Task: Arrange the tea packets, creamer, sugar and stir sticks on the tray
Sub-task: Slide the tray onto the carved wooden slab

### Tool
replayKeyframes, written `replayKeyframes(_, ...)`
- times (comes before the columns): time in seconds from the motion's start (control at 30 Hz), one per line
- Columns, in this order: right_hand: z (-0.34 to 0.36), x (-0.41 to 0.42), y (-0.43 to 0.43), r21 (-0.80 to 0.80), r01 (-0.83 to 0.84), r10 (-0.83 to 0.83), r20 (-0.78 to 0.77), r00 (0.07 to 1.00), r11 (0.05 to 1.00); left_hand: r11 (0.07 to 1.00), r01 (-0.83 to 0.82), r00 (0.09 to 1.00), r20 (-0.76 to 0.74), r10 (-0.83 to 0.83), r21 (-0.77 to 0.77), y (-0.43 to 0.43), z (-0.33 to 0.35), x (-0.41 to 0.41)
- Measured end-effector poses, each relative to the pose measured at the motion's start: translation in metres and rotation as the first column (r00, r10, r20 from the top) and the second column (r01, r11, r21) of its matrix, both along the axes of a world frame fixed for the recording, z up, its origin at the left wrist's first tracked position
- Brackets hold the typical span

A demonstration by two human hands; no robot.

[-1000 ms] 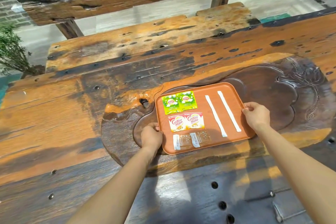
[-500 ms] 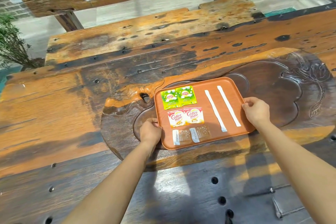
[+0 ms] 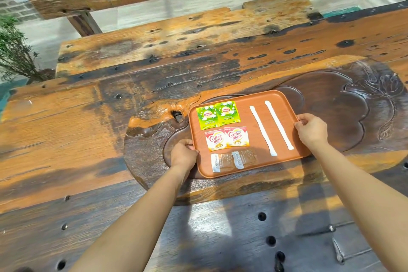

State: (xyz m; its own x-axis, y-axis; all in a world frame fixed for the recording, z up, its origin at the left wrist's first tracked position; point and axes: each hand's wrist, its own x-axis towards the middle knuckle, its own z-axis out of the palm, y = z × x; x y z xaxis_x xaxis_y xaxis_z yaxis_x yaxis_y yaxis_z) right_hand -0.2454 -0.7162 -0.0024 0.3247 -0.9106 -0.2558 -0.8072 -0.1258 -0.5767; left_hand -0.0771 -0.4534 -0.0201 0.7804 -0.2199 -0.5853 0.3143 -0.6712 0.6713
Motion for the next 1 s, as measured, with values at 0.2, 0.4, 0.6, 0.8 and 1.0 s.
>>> replayKeyframes(0.2, -0.006, 0.002, -0.004, -0.03, -0.015, 0.016, 0.025, 1.0, 0.999, 0.999, -0.012, 1.0, 0.012, 0.012, -0.032, -0.001, -0.012, 0.006)
replayKeyframes(0.4, -0.01, 0.005, -0.002, -0.073, -0.011, 0.012, 0.019, 1.0, 0.997, 0.999, 0.031, 0.995, 0.096, -0.033, 0.014, -0.004, -0.006, 0.004)
replayKeyframes(0.6, -0.015, 0.007, -0.005, -0.077, 0.002, -0.003, -0.004, 1.0, 0.997, 1.0, 0.013, 0.997, 0.071, -0.013, 0.003, -0.005, -0.008, 0.006)
replayKeyframes(0.8, -0.013, 0.005, -0.004, -0.06, 0.001, -0.001, 0.0, 1.0, 0.998, 1.0, -0.009, 0.999, 0.032, 0.01, -0.026, -0.002, -0.007, 0.005)
replayKeyframes(1.0, -0.01, 0.004, -0.001, -0.045, -0.005, 0.004, -0.013, 1.0, 0.999, 1.0, 0.004, 0.999, 0.038, -0.003, -0.012, 0.001, -0.006, 0.002)
